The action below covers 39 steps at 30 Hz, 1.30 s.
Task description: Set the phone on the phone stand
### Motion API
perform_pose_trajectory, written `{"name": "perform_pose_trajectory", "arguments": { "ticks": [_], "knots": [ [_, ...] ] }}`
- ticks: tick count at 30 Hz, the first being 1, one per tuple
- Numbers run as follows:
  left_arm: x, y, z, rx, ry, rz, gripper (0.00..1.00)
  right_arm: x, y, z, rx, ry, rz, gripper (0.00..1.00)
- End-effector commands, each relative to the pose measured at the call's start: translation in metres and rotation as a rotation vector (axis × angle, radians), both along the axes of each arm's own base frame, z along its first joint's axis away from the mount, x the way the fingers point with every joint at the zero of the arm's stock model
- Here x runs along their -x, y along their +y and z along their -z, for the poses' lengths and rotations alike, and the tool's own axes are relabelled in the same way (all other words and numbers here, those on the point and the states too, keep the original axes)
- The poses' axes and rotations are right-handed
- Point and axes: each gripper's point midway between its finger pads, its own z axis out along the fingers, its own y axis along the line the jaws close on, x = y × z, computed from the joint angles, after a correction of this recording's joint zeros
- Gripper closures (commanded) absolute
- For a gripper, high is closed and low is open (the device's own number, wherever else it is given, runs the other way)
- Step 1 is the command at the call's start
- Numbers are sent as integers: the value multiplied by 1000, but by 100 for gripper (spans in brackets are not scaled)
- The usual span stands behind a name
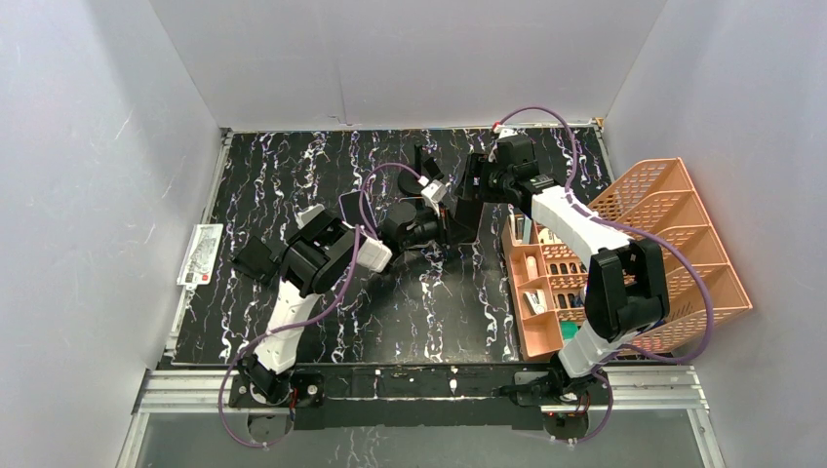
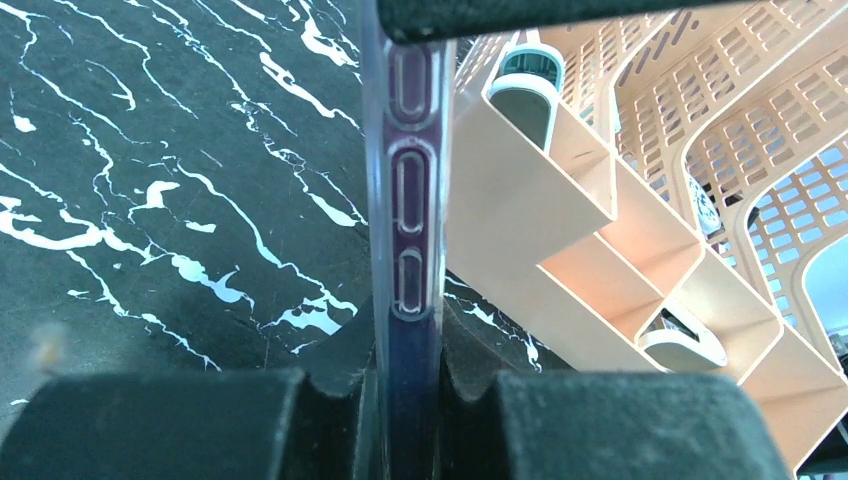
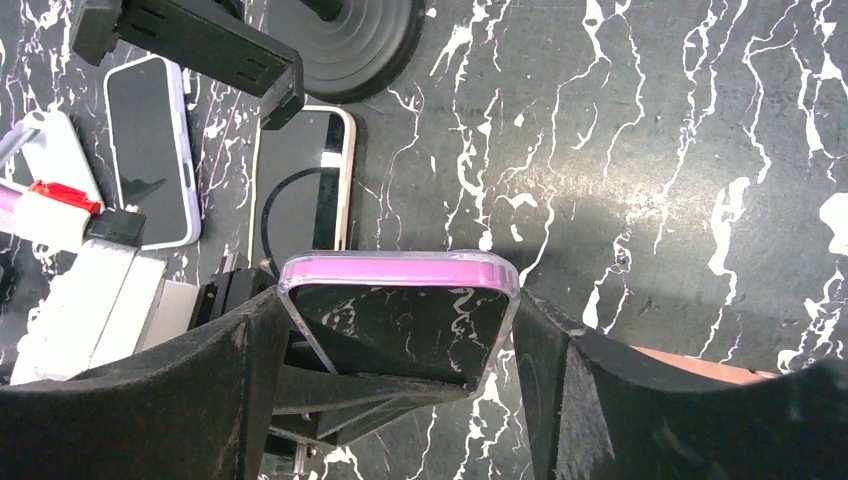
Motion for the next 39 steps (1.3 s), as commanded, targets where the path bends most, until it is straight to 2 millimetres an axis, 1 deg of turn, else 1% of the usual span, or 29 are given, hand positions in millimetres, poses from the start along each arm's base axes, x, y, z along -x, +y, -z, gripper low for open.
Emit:
{"name": "perform_pose_trajectory", "arguments": {
  "ticks": [1, 4, 5, 8, 11, 12, 13, 15, 18, 21, 24, 27, 30, 33, 36, 39],
  "knots": [
    [2, 2, -11, -12, -59, -13, 100, -13, 2, -51, -61, -149, 29, 49],
    [1, 14, -8, -45, -71, -37, 100, -12, 1, -53, -51, -150, 33, 48],
    [0, 17, -8, -61, -80, -41, 100, -12, 1, -54, -51, -148, 31, 46],
    [6, 21, -5, -116, -111, -12, 100, -12, 1, -57, -41, -157, 15, 37],
    [12, 29, -10, -138, -131, 9, 100, -12, -3, -59, 4, -201, -14, 27],
    [11, 33, -16, -145, -139, -9, 100, -10, -7, -57, 28, -216, -20, 22],
    [7, 39, -17, -173, -146, -41, 100, -11, -10, -60, 35, -249, -24, 17],
    [-2, 53, -16, -253, -165, -111, 100, -9, -14, -68, 27, -290, -11, 11],
    [-16, 77, -15, -390, -194, -235, 100, -11, -22, -85, -8, -316, 70, 9],
    [-26, 93, -17, -536, -270, -362, 100, -12, -20, -93, -41, -266, 107, 9],
    [-25, 97, -20, -622, -330, -455, 100, -8, -15, -103, -98, -193, 139, 10],
    [-21, 98, -23, -704, -403, -533, 100, 1, -4, -105, -170, -103, 164, 11],
    [-13, 91, -29, -730, -472, -577, 100, 13, 13, -98, -251, 20, 178, 14],
    [-3, 80, -35, -712, -510, -576, 100, 21, 26, -83, -253, 145, 189, 16],
    [1, 78, -44, -713, -541, -609, 100, 27, 27, -64, -182, 231, 237, 14],
    [2, 82, -51, -714, -568, -633, 100, 33, 14, -56, -117, 261, 309, 11]
  ]
}}
